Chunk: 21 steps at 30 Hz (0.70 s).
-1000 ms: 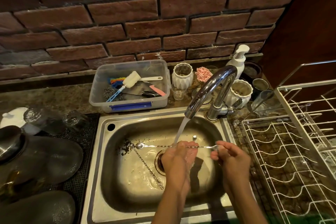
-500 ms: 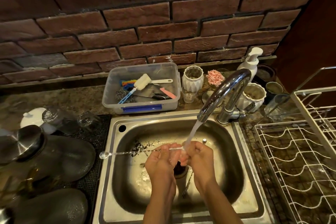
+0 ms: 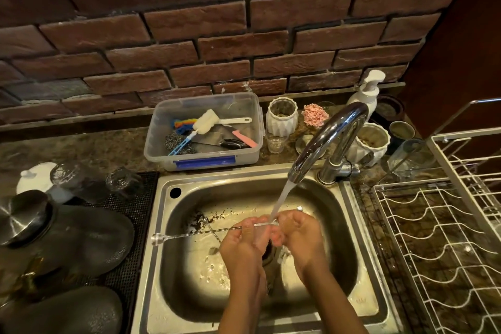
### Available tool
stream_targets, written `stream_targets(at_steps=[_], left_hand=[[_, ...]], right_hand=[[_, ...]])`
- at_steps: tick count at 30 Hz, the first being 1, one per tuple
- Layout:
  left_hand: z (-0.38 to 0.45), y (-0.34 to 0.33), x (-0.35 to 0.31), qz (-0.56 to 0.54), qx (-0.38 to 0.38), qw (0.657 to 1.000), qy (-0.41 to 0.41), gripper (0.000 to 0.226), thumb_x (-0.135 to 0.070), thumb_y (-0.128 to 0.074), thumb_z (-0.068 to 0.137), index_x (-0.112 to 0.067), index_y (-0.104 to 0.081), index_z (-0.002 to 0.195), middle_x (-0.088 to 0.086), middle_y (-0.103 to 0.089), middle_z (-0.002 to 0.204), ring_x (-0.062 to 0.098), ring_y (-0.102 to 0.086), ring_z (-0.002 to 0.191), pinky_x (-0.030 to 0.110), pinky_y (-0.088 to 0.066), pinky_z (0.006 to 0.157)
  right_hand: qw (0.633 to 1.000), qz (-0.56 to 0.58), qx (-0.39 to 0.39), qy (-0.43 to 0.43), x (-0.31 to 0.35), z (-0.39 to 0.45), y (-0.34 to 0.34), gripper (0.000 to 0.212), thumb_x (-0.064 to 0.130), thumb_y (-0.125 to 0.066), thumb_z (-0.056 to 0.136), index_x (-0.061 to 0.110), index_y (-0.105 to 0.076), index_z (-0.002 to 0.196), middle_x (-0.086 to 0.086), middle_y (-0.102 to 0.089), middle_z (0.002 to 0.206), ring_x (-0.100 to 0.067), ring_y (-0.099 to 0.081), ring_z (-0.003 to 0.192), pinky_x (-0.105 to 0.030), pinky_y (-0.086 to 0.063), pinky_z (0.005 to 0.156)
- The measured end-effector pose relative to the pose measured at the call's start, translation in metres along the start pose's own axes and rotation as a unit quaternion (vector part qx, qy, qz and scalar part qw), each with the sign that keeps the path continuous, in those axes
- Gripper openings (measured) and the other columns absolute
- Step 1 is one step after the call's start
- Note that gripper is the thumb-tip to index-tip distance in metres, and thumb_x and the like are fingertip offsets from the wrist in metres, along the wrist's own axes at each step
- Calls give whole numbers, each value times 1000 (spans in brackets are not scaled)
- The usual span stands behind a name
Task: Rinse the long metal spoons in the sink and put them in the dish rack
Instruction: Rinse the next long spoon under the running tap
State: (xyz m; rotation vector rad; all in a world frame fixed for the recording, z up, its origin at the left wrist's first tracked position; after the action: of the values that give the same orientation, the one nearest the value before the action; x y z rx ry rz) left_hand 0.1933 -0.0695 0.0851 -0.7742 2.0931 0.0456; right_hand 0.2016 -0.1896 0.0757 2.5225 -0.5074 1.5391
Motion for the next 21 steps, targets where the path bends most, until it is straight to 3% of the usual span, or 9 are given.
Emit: stream_targets(at_steps=[3,6,8,10,14,15,18,21], left_hand=[[6,1,2,78,21,996,-36,22,-17,-56,100,-4,-69,89,19,-76,80,34,-70,75,43,-57,72],[11,-2,6,188,70,975,-95,31,-19,-54,102,-15,-75,80,16,-76,80,29,-65,73,34,-52,66],[18,-1,9,259,88,952,-134,31,-15,-54,102,-13,-73,77,15,-75,76,35,-68,72,38,-55,66],[26,3,13,342,108,919,-161,28,-14,-55,101,-10,-68,76,12,-73,70,34,-69,69,44,-58,66],[33,9,30,538,179,807,-166,24,-19,-52,102,-13,-69,87,3,-69,73,15,-66,65,31,-53,60],[35,12,35,563,183,792,-149,25,-21,-50,102,-12,-70,89,5,-70,76,17,-66,69,34,-53,62],[43,20,47,575,191,793,-66,27,-19,-49,102,-9,-68,84,11,-71,79,19,-62,67,42,-56,69],[47,24,53,644,218,728,-81,21,-20,-53,101,-12,-65,88,2,-67,75,13,-60,62,27,-54,62]], right_hand=[[999,0,4,-32,-9,0,5,25,5,-50,100,5,-68,82,-10,-66,56,-15,-58,45,-25,-48,44],[996,-7,-13,-88,-24,2,13,26,9,-48,102,3,-65,83,-5,-56,49,-13,-43,36,-24,-34,35],[989,-101,1,-107,-35,3,17,24,10,-49,102,6,-62,82,-4,-56,49,-11,-41,33,-21,-32,33],[976,-187,21,-106,-43,0,17,21,8,-49,100,10,-63,84,-5,-60,54,-11,-46,36,-22,-36,35],[984,-175,19,-27,-40,-5,11,17,13,-60,97,20,-71,85,2,-74,75,-11,-67,58,-22,-54,53],[986,-163,21,-15,-38,-5,7,16,13,-62,96,21,-72,86,2,-75,78,-11,-70,65,-21,-54,54],[983,-181,-1,4,-37,1,-2,16,11,-64,94,21,-69,83,4,-73,77,-9,-70,67,-22,-56,55],[976,-217,-8,-1,-44,9,-8,18,13,-65,94,23,-63,79,4,-70,79,-12,-70,73,-25,-59,62]])
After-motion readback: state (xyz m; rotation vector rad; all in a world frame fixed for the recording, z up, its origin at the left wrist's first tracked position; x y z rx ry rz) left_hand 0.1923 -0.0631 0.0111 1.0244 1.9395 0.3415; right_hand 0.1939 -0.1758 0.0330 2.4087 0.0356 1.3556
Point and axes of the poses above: each hand's wrist, its own z-axis towards the middle knuckle, its own y-axis out of the back of the hand, x = y × z, the point moved 4 cm from there along z, towards the middle knuckle
